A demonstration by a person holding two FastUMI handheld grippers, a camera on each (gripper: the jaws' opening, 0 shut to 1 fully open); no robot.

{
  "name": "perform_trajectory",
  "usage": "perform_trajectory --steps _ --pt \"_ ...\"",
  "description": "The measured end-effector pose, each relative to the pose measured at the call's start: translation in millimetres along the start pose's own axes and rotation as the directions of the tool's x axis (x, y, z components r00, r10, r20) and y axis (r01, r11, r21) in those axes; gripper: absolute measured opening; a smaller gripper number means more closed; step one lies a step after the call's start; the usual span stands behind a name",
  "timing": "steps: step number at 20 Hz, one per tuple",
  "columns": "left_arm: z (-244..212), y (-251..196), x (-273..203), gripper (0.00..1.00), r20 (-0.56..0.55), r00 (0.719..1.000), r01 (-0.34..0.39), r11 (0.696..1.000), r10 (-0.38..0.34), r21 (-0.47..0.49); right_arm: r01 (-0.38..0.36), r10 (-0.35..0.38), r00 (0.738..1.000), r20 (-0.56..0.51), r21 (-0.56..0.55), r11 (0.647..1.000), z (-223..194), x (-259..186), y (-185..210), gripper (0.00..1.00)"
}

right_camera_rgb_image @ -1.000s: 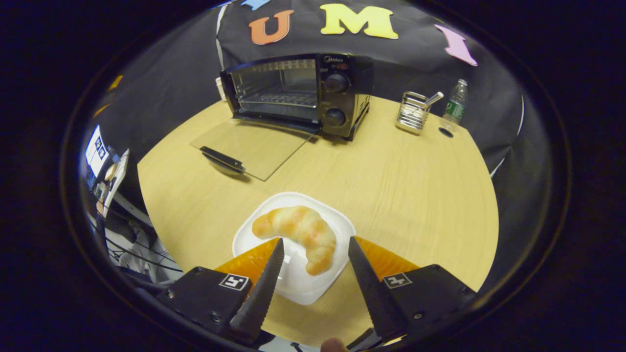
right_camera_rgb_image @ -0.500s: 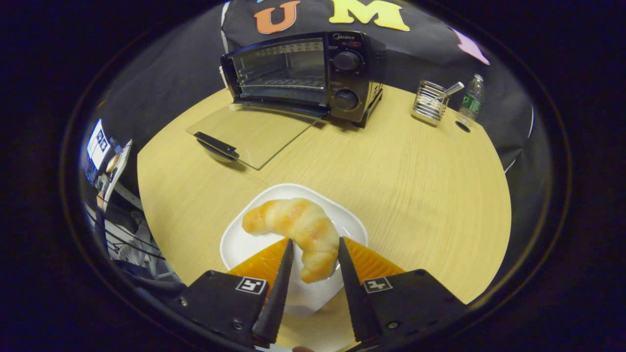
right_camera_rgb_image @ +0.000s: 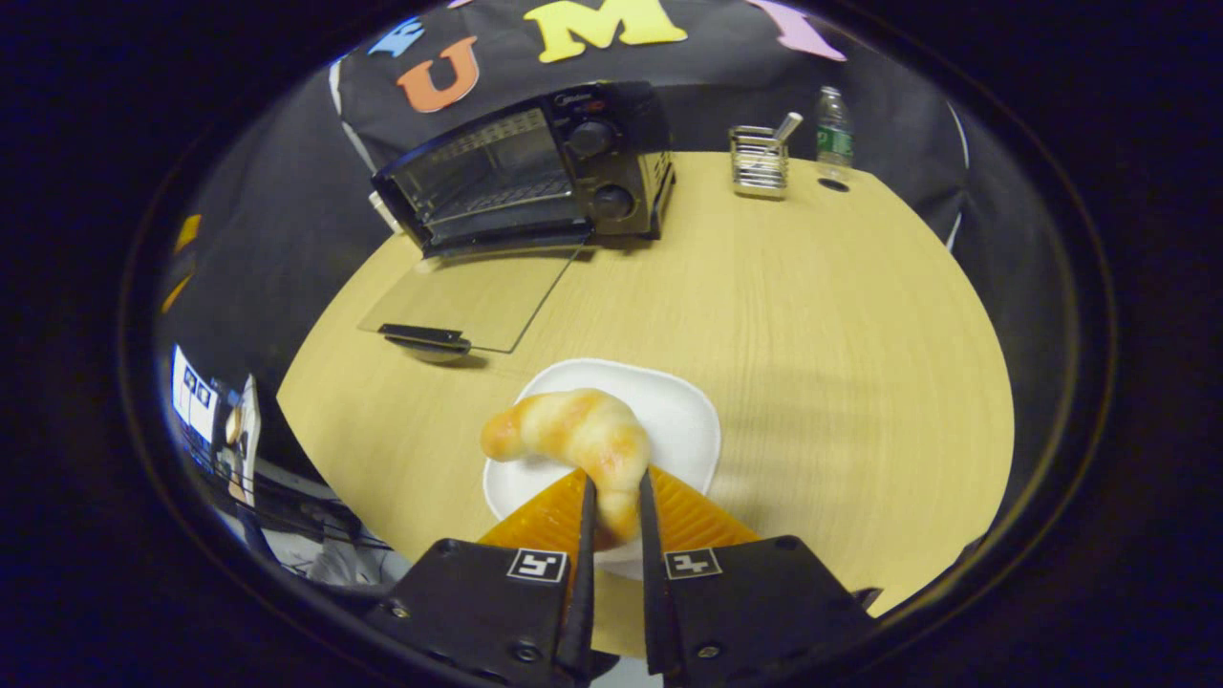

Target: Open the electric oven with the left hand, put the food in, and close the electric oven.

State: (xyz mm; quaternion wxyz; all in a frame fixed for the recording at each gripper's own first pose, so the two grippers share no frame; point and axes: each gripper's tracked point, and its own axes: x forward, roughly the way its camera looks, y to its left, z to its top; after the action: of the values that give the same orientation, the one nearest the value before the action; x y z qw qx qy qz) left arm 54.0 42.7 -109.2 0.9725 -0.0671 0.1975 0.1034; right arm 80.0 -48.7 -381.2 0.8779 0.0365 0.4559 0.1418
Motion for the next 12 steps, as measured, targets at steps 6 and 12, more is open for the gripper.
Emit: perform_trajectory --steps 6,12 --pt "10.5 13.9 4.9 0.94 0.017 0.988 0.150 0.987 -0.151 0.052 0.033 -0.057 0.993 0.101 0.228 0.973 -10.5 -38.0 44.6 0.22" --pt "6.3 54.8 2.3 0.95 -0.007 0.974 0.224 0.969 -0.225 0.100 0.013 -0.105 0.972 0.211 0.398 0.917 4.9 -41.4 101.0 0.22"
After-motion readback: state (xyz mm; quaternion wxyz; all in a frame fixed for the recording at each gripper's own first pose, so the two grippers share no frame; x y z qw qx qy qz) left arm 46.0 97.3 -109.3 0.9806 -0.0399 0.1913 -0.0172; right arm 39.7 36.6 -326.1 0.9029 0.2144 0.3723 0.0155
